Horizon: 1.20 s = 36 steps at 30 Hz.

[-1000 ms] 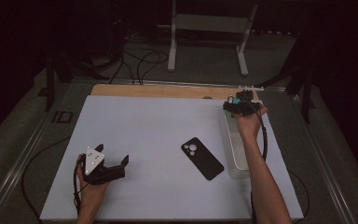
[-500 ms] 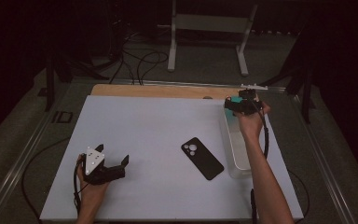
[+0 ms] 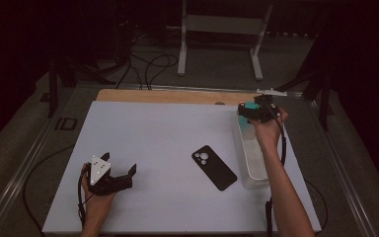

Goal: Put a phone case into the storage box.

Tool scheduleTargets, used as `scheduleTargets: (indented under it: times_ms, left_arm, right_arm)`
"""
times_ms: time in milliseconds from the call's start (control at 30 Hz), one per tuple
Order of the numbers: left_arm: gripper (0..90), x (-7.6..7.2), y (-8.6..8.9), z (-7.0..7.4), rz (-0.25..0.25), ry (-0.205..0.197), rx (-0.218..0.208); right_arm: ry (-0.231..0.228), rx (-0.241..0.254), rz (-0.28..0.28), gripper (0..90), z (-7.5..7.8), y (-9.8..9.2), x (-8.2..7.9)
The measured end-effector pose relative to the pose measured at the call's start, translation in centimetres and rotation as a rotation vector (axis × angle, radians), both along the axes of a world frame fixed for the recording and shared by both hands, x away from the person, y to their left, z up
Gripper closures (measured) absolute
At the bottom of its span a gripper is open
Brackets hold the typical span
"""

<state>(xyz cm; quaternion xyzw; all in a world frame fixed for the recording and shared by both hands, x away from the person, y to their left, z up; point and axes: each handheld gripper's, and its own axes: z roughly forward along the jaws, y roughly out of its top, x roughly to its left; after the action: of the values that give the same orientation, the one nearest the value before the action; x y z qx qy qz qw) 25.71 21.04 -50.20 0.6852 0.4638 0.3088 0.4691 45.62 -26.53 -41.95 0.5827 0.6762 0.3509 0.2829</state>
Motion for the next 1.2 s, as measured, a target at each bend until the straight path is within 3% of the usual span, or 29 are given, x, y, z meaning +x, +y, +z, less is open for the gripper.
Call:
scheduleTargets:
  times_ms: [467, 867, 1200]
  left_arm:
    - [0.4, 0.0, 0.0, 0.0, -0.002, 0.001, 0.008]
    - [0.4, 0.0, 0.0, 0.0, -0.002, 0.001, 0.005]
    - [0.4, 0.0, -0.1, 0.0, -0.003, 0.004, 0.006]
  right_arm:
    - [-0.016, 0.047, 0.113, 9.8, 0.7, 0.7, -2.6]
    - [-0.047, 0.074, 0.225, 9.7, 1.4, 2.6, -4.9]
    - [-0.082, 0.087, 0.332, 9.7, 1.9, 4.6, -8.0]
